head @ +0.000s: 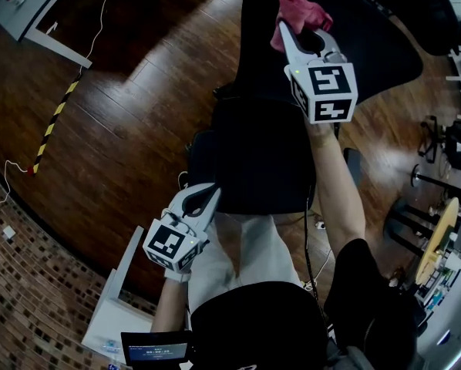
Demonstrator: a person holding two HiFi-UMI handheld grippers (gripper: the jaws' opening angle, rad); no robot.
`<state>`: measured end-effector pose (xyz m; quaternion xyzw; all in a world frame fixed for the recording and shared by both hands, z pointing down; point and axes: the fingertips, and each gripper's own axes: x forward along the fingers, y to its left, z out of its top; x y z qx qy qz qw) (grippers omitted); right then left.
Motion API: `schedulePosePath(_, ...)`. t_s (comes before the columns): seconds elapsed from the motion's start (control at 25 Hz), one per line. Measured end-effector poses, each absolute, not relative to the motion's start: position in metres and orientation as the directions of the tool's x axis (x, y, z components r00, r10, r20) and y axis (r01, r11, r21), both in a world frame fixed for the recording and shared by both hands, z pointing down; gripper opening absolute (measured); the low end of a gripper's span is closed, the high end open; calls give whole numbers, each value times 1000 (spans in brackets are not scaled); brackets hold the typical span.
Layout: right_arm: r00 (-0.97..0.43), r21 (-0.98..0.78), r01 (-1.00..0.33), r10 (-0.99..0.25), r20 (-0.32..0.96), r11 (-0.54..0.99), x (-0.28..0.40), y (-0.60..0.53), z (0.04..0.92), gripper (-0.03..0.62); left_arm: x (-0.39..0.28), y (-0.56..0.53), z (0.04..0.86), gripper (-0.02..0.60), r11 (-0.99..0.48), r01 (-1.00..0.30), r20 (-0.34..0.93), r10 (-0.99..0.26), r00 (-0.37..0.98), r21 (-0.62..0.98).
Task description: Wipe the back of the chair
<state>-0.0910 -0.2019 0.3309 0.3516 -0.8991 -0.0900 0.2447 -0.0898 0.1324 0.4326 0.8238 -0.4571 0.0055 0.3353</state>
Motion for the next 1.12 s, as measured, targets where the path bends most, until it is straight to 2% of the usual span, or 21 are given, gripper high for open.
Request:
schedulePosePath(0.36,-606,266,-607,-653,454,749,2,-133,321,46,-49,99,347,-8,-499,-731,247,-719,649,466)
schedulePosePath(0.84,-559,212,-690,-696,451,692,128,-37,265,46,29,66,239,-8,-678,-669,204,-640,741,305)
schedulePosePath(1.12,-558,178,-710,-699,447,681,174,12,267,46,81,63,219,-8,-757,-606,210,-569,795,245)
